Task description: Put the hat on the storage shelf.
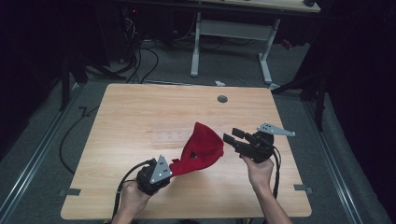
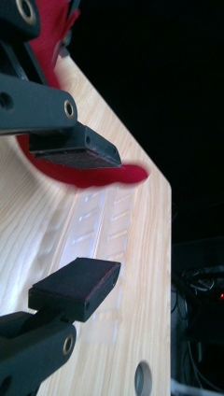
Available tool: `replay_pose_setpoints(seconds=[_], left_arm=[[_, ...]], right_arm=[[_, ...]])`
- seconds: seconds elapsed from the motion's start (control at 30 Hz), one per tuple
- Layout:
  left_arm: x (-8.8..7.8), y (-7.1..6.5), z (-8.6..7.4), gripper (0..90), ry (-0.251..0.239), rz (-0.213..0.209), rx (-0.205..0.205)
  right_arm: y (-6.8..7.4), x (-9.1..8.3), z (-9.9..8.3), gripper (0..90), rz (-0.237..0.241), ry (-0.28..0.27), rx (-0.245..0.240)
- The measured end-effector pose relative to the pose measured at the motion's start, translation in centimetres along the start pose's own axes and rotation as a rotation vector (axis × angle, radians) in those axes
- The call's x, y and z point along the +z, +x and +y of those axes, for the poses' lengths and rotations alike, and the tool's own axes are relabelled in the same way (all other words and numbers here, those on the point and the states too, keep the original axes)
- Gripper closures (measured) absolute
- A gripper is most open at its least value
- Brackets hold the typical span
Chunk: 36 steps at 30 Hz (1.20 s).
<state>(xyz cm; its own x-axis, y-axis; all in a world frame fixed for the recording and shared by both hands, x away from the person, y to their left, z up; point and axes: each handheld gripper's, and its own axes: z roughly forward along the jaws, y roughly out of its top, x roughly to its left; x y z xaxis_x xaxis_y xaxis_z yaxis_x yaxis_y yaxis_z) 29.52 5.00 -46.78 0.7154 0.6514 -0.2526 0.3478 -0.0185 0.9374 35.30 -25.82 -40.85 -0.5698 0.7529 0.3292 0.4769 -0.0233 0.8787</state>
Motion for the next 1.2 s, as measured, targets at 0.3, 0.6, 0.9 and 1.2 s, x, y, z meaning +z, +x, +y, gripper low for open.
replay_pose_setpoints(seconds=[0.3,0.6,0.9,1.2], left_arm=[[-0.7,1.7,1.3,85.6,-0.055,0.029,-0.117],[-1.4,3.2,2.9,85.6,-0.102,0.034,-0.19],[-1.7,4.6,4.0,85.6,-0.146,0.063,-0.246],[-1.9,6.0,5.8,85.5,-0.189,0.069,-0.296]], right_arm=[[-2.3,1.4,-4.4,39.9,-0.162,0.15,-0.041],[-4.8,2.3,-8.6,39.8,-0.288,0.238,-0.028],[-5.5,3.0,-10.6,39.4,-0.415,0.307,-0.09],[-5.1,3.6,-10.6,38.6,-0.458,0.323,-0.125]])
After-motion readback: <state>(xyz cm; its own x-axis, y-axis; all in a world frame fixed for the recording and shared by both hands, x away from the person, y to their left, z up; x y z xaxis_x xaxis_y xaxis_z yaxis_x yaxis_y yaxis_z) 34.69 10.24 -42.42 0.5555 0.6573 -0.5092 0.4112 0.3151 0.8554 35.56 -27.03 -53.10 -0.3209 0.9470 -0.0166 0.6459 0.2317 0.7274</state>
